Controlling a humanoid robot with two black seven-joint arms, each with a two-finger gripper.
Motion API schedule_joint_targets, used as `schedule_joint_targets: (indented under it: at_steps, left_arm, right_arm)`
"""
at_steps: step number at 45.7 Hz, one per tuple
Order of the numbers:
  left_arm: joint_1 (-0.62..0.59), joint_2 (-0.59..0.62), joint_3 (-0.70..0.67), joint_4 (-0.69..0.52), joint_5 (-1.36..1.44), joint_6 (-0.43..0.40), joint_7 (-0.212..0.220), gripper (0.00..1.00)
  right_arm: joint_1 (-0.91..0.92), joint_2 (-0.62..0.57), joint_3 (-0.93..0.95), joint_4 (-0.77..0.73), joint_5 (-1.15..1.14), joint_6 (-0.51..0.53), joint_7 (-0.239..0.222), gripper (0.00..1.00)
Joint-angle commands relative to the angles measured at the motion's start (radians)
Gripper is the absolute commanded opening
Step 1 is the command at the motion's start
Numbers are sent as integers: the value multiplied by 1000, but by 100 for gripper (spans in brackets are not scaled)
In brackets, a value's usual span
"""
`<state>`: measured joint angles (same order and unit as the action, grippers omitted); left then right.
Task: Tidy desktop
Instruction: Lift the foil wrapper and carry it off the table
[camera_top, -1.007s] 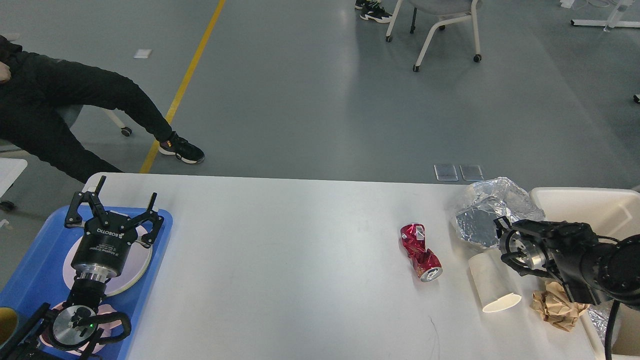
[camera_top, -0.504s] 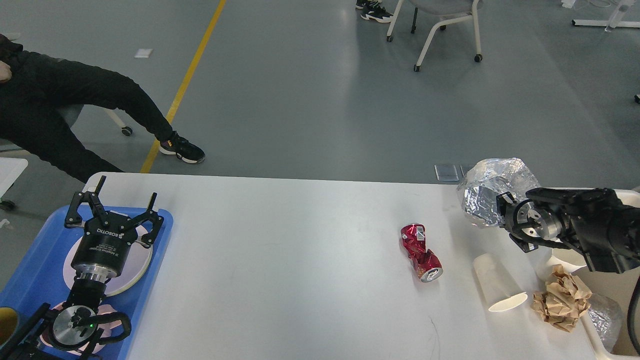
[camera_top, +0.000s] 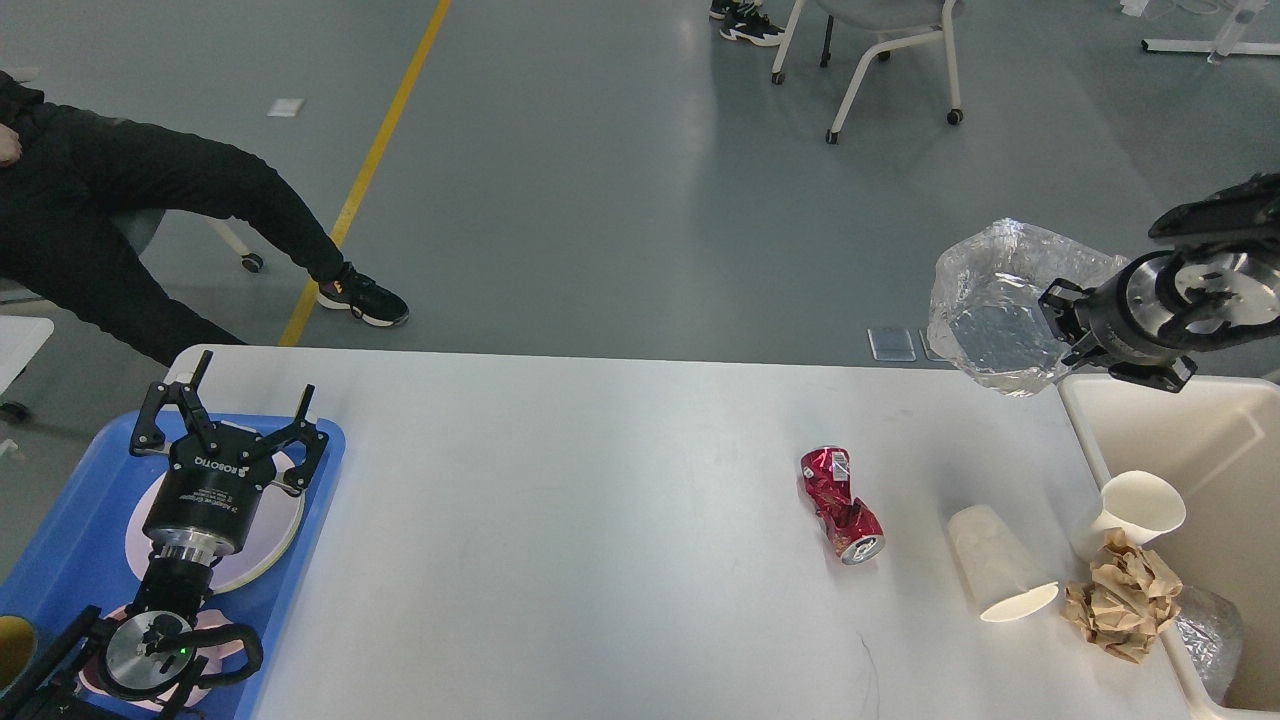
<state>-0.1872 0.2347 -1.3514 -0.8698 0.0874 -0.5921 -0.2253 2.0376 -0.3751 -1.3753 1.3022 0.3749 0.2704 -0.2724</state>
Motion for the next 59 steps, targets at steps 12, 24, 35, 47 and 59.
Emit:
schedule_joint_targets:
  at_steps: [12, 24, 35, 47, 59]
  left_arm:
    - [0, 0, 0, 0, 0, 0, 0, 96]
    - [0, 0, 0, 0, 0, 0, 0, 96]
    - [0, 0, 0, 0, 0, 0, -2, 96]
    - [0, 0, 0, 0, 0, 0, -2, 96]
    - [2, 0, 0, 0, 0, 0, -2, 96]
  right_arm:
    - [426, 48, -94, 239, -56, 458, 54, 0]
    - [532, 107, -300, 261, -57, 490, 301, 0]
    - [529, 82, -346, 255, -62, 468, 325, 0]
    - [363, -171, -461, 197, -60, 216, 300, 0]
    - [31, -455, -394, -23, -42, -23, 282, 0]
